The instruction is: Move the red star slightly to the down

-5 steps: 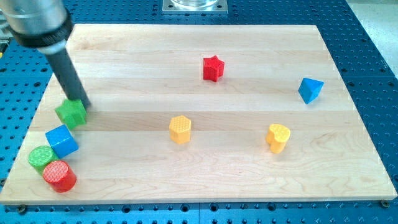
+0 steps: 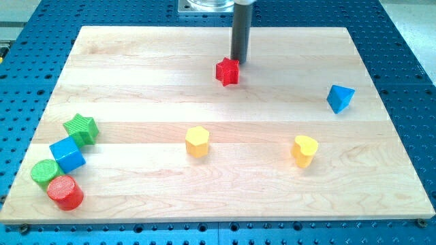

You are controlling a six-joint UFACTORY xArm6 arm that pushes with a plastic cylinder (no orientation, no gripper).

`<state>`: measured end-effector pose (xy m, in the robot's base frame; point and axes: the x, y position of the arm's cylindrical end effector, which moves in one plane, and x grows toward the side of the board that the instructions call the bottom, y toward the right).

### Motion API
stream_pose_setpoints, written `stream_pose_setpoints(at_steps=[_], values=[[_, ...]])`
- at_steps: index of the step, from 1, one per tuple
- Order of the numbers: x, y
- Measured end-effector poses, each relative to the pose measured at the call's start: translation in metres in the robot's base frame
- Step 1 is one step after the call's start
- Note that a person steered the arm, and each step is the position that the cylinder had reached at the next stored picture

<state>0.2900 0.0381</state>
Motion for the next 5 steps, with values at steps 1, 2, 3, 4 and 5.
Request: stream_pose_setpoints(at_steps=[1, 2, 3, 4, 5], values=[[0.017, 0.023], [0.024, 0.021], [0.019, -0.011], [0.045, -0.004], [0.062, -0.001]])
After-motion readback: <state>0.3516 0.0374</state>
